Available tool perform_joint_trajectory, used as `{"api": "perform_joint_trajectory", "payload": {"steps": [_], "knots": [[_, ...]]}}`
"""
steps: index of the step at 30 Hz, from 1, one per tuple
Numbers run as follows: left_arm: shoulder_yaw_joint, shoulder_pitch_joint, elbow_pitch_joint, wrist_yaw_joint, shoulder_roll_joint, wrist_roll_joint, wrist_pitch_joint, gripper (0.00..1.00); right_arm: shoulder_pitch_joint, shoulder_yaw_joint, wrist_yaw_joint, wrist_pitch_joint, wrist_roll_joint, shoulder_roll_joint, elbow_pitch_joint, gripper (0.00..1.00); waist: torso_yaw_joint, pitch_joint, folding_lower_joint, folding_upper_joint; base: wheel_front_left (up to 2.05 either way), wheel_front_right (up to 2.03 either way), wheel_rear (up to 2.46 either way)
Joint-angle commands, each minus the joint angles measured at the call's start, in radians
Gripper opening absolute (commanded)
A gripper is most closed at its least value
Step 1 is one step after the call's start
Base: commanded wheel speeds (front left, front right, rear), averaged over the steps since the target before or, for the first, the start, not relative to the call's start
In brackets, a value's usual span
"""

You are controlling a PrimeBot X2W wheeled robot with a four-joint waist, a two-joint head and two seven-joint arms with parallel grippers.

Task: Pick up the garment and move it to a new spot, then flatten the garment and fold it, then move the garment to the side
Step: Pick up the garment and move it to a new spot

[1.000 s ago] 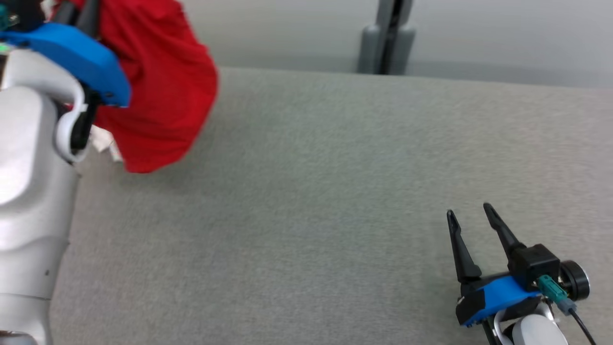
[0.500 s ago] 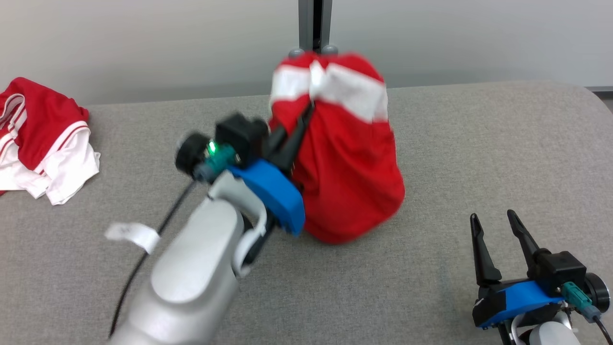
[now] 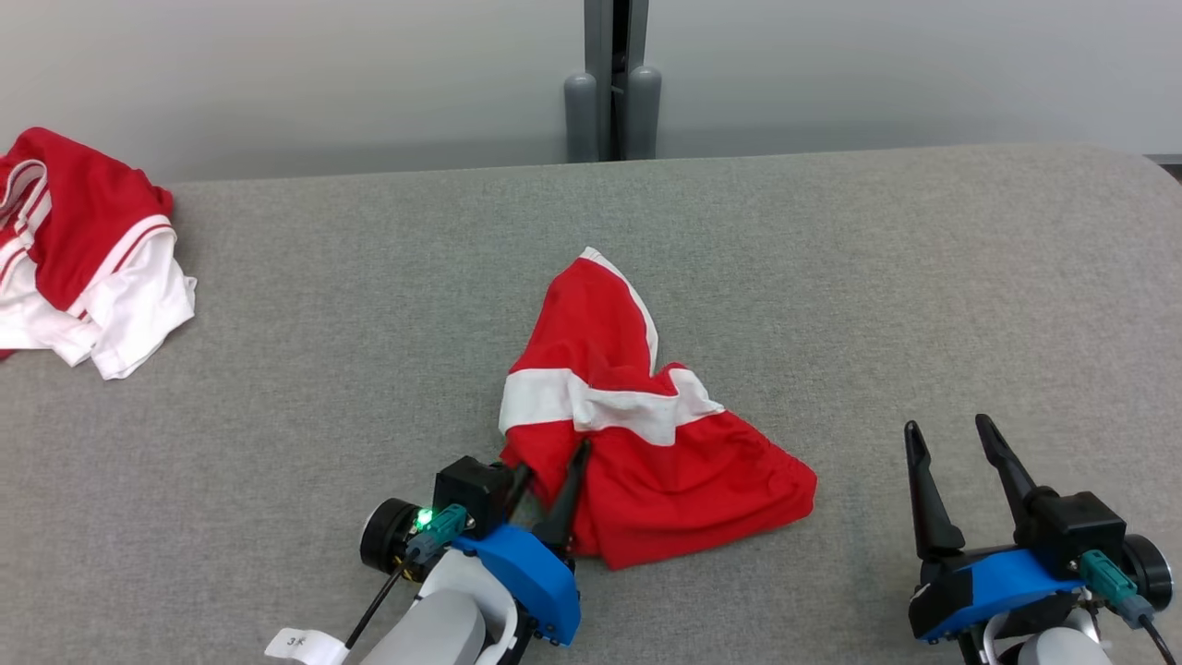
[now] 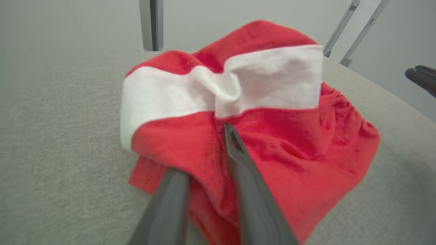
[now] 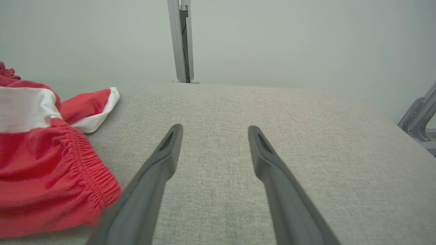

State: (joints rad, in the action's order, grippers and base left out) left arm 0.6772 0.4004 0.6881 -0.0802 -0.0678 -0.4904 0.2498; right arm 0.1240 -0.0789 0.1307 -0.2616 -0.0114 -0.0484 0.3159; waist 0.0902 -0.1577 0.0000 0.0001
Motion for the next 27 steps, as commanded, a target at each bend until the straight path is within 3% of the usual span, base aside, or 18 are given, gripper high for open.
{"api": "perform_joint_trajectory", "payload": {"steps": [1,13,21,27], "knots": [[-0.01,-0.006,0.001,0.0,0.0,-0.003,0.009,1.0,-0.005,0.006,0.0,-0.005,-0.003,-0.003,0.004,1.0,-0.01,0.006,0.0,-0.0001,0.0,0.0,0.0],[-0.132,-0.074,-0.181,0.043,-0.042,0.044,0.016,1.0,-0.015,0.025,0.0,-0.005,-0.016,-0.004,0.004,1.0,-0.06,0.08,0.0,-0.0001,0.0,0.0,0.0],[-0.254,-0.238,-0.282,0.09,-0.063,0.037,0.017,1.0,-0.04,0.036,0.0,-0.005,-0.039,-0.004,0.018,1.0,-0.093,0.132,0.0,-0.0001,0.0,0.0,0.0],[-0.326,-0.339,-0.323,0.098,-0.059,0.056,0.017,1.0,-0.07,0.046,0.0,-0.005,-0.066,-0.004,0.03,1.0,-0.114,0.156,0.0,-0.0001,0.0,0.0,0.0]]}}
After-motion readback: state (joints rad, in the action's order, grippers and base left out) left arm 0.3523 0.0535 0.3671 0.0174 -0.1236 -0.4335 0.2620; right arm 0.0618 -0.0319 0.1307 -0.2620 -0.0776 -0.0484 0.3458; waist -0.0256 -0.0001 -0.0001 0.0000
